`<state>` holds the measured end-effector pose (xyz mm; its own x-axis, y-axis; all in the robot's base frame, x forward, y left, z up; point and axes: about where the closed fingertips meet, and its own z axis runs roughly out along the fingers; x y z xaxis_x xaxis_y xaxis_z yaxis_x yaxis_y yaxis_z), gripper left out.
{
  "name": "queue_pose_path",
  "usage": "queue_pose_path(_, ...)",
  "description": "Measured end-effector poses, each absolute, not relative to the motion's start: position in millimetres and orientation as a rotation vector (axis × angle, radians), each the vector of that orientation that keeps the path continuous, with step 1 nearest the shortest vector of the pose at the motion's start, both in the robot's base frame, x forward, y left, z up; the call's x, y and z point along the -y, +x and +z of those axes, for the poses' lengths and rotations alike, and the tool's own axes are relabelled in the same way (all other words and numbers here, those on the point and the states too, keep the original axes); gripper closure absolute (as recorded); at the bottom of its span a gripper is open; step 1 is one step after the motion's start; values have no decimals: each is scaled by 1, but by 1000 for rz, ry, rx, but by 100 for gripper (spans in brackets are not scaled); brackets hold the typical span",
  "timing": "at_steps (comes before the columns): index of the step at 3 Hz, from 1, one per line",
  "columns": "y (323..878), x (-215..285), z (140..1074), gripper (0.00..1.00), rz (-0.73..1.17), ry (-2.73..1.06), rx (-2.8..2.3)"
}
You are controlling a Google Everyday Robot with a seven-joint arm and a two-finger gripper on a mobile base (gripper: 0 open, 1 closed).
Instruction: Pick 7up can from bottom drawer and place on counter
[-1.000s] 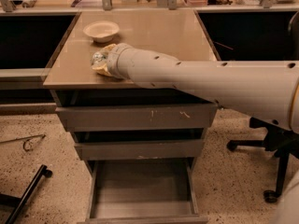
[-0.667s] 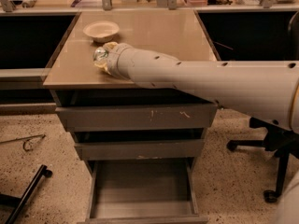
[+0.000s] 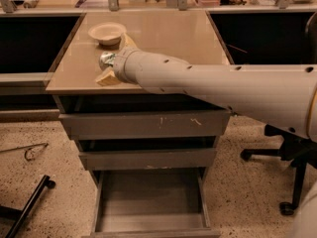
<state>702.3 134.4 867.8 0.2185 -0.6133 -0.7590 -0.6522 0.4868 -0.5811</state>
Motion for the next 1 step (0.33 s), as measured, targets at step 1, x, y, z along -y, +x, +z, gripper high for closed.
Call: queue_pose_path(1,702,-134,868,0,38,-1177,-1452)
